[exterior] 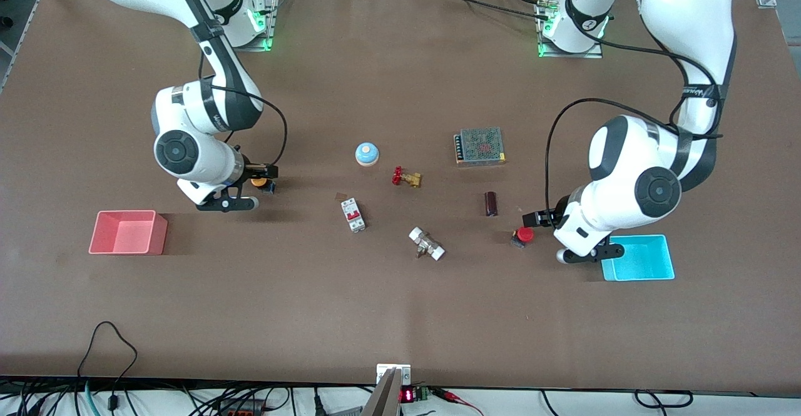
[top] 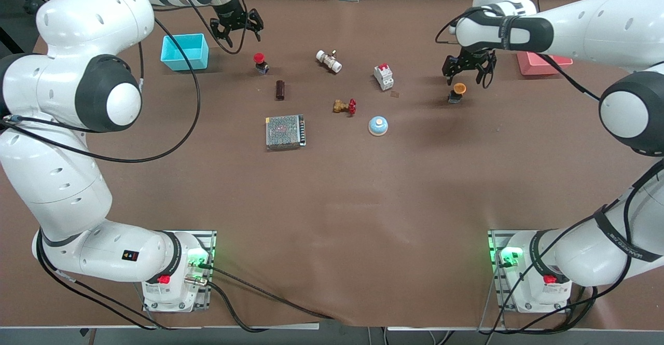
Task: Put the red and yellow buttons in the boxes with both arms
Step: 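Grasp the yellow button with the right gripper while the left gripper grasps the red button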
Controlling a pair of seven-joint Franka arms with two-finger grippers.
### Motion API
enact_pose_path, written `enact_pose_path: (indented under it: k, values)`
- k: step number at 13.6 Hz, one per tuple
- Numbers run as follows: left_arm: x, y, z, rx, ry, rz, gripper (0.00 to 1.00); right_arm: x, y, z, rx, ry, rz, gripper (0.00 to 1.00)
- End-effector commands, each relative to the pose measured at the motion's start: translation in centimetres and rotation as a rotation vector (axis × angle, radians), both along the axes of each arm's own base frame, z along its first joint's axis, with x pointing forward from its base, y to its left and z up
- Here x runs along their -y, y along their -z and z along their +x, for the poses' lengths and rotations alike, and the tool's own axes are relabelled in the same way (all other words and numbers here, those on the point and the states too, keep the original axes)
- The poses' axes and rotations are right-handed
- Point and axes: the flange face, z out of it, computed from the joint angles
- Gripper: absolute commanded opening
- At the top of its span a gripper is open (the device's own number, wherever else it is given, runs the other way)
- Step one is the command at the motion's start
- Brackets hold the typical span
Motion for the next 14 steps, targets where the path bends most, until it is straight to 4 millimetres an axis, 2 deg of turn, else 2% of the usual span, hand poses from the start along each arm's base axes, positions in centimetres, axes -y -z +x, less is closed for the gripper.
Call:
enact_pose_path:
  k: [1, 3, 6, 9, 13, 14]
  values:
    - [1.7, 1.9, 0.8, 0.01, -0.015, -0.013, 1.0, 0.3, 1.6, -0.2, 0.004, 0.002, 0.005, 1.0]
    - [3.1, 2.9, 1.0, 0.056, -0.022, -0.015, 1.0, 0.7, 2.9, -0.1, 0.015, 0.001, 0.004, 1.0]
    - [2.8, 5.0, 1.2, 0.055, -0.009, 0.004, 1.0, 1.0, 4.3, 0.1, 0.02, 0.01, 0.003, 1.0]
    - [2.6, 7.0, 1.2, 0.069, 0.042, 0.069, 1.0, 0.7, 4.7, -0.7, 0.0, 0.01, -0.005, 1.0]
    - [3.1, 8.0, 0.8, 0.061, 0.045, 0.072, 1.0, 1.0, 5.1, -1.0, -0.012, 0.015, -0.008, 1.0]
    - [3.3, 8.2, 0.7, 0.058, 0.047, 0.072, 0.96, 1.0, 5.2, -1.1, -0.015, 0.015, -0.009, 0.99]
